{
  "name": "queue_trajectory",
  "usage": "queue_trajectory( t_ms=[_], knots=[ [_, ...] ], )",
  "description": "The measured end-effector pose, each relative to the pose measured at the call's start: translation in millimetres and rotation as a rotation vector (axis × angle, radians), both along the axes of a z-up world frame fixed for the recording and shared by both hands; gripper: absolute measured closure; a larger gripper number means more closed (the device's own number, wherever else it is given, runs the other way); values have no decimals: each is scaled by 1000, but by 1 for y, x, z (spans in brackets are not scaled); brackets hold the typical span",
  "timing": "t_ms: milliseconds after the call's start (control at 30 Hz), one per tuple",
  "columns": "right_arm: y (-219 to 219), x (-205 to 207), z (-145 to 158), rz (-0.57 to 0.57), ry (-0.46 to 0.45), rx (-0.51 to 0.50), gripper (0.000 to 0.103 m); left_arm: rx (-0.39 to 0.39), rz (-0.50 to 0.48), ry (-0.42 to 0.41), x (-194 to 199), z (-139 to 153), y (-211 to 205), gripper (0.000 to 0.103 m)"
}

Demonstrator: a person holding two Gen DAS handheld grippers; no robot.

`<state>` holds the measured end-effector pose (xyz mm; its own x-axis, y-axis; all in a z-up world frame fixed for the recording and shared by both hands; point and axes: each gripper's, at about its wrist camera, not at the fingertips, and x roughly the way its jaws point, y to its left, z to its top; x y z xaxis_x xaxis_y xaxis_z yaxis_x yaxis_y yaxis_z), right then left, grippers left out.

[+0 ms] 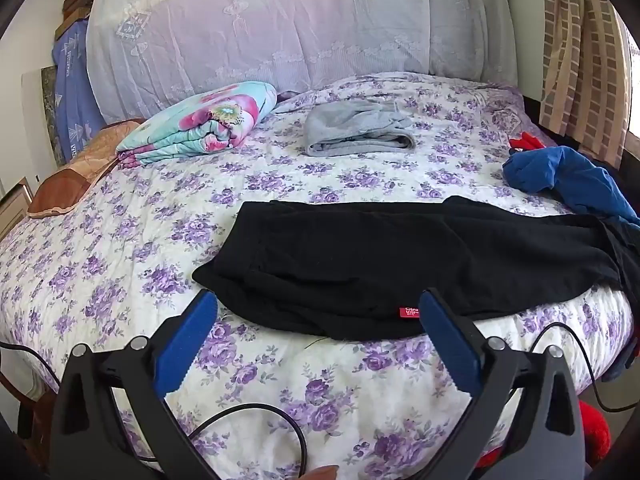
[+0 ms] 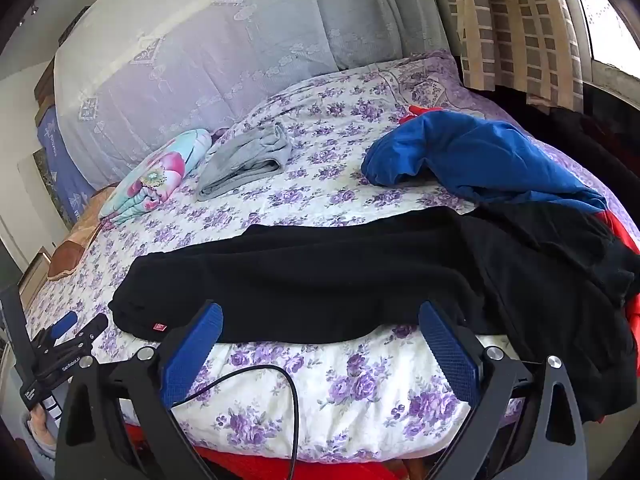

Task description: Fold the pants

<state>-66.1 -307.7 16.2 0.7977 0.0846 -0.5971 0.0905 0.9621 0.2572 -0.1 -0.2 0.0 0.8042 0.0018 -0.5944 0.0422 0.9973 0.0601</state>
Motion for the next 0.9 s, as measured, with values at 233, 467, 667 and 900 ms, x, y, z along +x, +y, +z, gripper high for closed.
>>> queue_trajectory(
  t_ms=[233, 467, 667, 900],
  knots=[
    [-1, 0, -1, -2, -1, -8, 4, -1, 1, 2, 0, 0, 0, 4],
    [7, -2, -2, -9, -11, -8, 4, -1, 2, 7, 0, 0, 0, 4],
    [1, -3, 1, -3, -13, -4, 4, -2, 1, 7, 0, 0, 0, 4],
    [0, -5, 4, -4, -19, -1, 4, -3, 2, 8, 0, 0, 0, 4]
  ],
)
